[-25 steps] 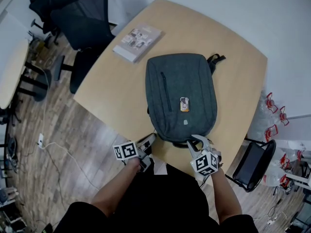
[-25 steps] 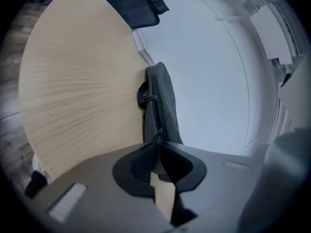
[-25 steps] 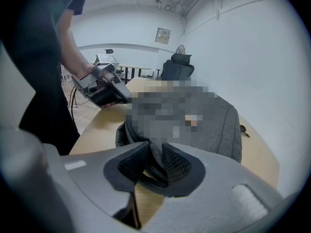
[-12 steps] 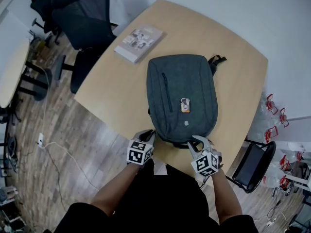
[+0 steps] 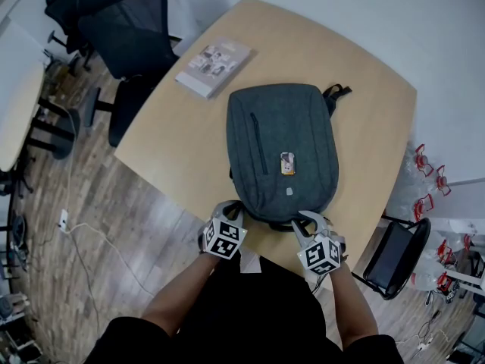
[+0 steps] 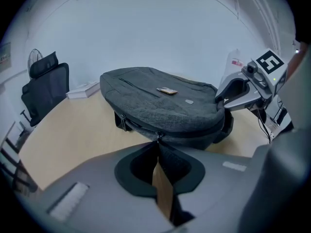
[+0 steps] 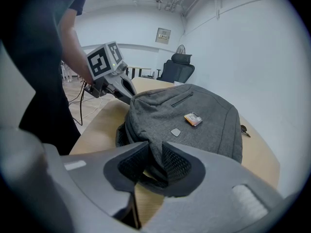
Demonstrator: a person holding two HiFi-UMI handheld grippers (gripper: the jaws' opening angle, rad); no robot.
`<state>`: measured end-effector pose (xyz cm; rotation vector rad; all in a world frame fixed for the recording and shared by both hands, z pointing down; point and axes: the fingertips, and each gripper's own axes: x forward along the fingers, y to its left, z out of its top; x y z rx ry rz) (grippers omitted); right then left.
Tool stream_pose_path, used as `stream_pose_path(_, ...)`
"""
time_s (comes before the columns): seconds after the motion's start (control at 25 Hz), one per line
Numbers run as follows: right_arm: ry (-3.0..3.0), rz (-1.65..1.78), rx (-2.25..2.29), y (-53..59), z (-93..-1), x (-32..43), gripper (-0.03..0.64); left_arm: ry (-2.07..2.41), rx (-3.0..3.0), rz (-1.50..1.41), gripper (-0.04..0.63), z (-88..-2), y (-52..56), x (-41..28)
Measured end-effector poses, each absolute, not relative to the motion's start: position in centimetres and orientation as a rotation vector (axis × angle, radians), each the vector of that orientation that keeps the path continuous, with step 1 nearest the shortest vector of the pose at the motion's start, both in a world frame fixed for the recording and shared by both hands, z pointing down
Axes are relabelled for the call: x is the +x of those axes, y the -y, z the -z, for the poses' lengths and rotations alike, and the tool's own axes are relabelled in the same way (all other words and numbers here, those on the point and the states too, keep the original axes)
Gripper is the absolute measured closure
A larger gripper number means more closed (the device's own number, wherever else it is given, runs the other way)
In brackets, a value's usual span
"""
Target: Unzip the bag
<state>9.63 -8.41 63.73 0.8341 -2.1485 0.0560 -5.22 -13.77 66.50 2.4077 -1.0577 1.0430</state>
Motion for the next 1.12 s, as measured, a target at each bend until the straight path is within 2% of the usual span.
stream_pose_path(0.36, 2.105, 0.189, 0.621, 7.6, -63.2, 8.8, 0.527, 0.969, 2.438, -1.061, 0.569, -66.6, 13.4, -5.2)
stream_pose_path(0.44, 2.190, 0.106, 0.562, 7.1, -62.1, 7.6, 0.443, 0.954, 2.440, -1.060, 0.569, -66.6, 13.4, -5.0)
stream_pose_path(0.48, 2.229, 0.068, 0.546, 7.0, -61.6, 6.8, 0.425, 0.946, 2.440, -1.057, 0.569, -66.6, 13.4, -5.0)
stream_pose_path(0.72, 2.214, 0.082, 0.483, 7.4, -62.3, 2.5, 0.418, 0.908, 2.457, -1.057, 0.569, -66.6, 13.3, -4.8)
stream_pose_path(0.76, 2.192, 0.083, 0.471, 7.4, -62.8, 2.1, 0.460, 0.905, 2.459, -1.058, 0.569, -66.5, 13.3, -4.7)
stream_pose_path(0.8, 2.171, 0.082, 0.467, 7.5, -63.1, 1.9, 0.556, 0.902, 2.463, -1.062, 0.569, -66.5, 13.2, -4.7)
stream_pose_path(1.12, 2.171, -0.043, 0.576, 8.7, -63.3, 0.9, 0.580, 0.828, 2.545, -1.154, 0.569, -66.3, 11.6, -4.0)
